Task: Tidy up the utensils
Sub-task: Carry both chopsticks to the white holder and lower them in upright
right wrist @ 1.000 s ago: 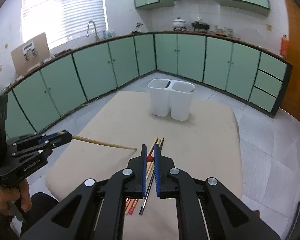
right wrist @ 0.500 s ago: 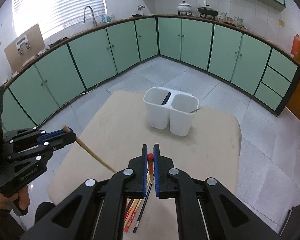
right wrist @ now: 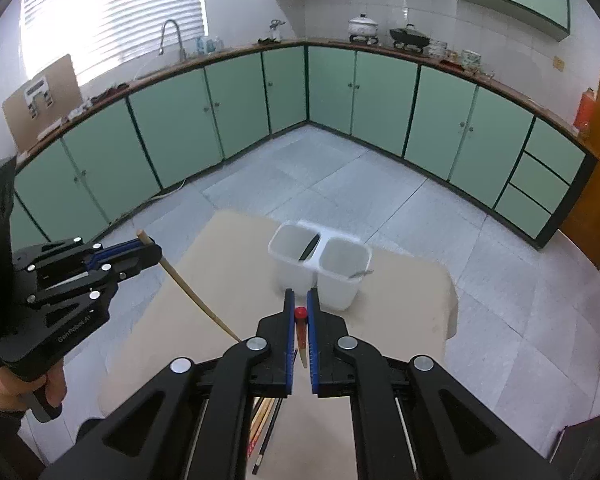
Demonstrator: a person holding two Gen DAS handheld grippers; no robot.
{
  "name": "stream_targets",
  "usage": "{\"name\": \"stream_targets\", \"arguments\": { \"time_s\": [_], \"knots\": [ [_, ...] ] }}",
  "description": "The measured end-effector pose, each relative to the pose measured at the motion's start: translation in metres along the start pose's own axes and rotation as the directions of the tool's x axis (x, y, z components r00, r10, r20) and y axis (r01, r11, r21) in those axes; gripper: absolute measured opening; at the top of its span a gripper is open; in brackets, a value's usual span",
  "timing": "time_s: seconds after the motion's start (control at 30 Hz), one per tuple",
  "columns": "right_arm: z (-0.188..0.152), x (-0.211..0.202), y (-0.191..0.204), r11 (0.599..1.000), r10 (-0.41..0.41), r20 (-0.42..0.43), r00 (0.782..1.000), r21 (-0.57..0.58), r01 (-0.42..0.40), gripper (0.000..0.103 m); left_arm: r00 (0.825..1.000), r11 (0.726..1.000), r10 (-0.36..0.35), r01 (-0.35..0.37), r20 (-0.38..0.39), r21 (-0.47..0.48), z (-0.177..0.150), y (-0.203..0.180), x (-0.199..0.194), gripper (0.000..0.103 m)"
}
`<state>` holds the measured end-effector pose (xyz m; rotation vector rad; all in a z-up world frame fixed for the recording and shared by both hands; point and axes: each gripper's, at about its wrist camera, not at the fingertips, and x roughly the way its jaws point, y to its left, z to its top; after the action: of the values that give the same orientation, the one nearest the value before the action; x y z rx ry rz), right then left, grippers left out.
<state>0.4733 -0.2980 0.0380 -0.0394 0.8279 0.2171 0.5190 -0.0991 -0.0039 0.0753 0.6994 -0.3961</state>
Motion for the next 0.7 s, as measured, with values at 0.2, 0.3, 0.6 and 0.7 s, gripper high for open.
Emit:
{"name": "stream_targets", "arguments": {
  "time_s": [0.2,0.3,0.6,0.7],
  "knots": [
    [0.042,-0.006,-0.009,1.0,-0.018,0.03,0.999,0.02,0.018,0.006,0.998,1.0,0.019,-0.019,0.058,0.005,0.05,-0.006,0.001,0.006],
    [0.064,-0.006,-0.016,0.999,-0.024,0.054,0.998,0.035,0.022,0.006,0.996,1.0,0.029,-0.029,0.081,-0.002,0.071,-0.007,0.006,0.006],
    [0.103,0.035,-0.044,0.995,-0.053,0.086,0.995,0.087,0.046,0.006,0.991,0.998,0.049,-0.046,0.122,-0.032,0.104,0.002,0.052,0.006],
    [0.097,0.065,-0.057,0.994,-0.052,0.061,0.997,0.104,0.045,0.006,0.993,0.998,0.05,-0.046,0.111,-0.041,0.097,0.007,0.08,0.006]
  ]
}}
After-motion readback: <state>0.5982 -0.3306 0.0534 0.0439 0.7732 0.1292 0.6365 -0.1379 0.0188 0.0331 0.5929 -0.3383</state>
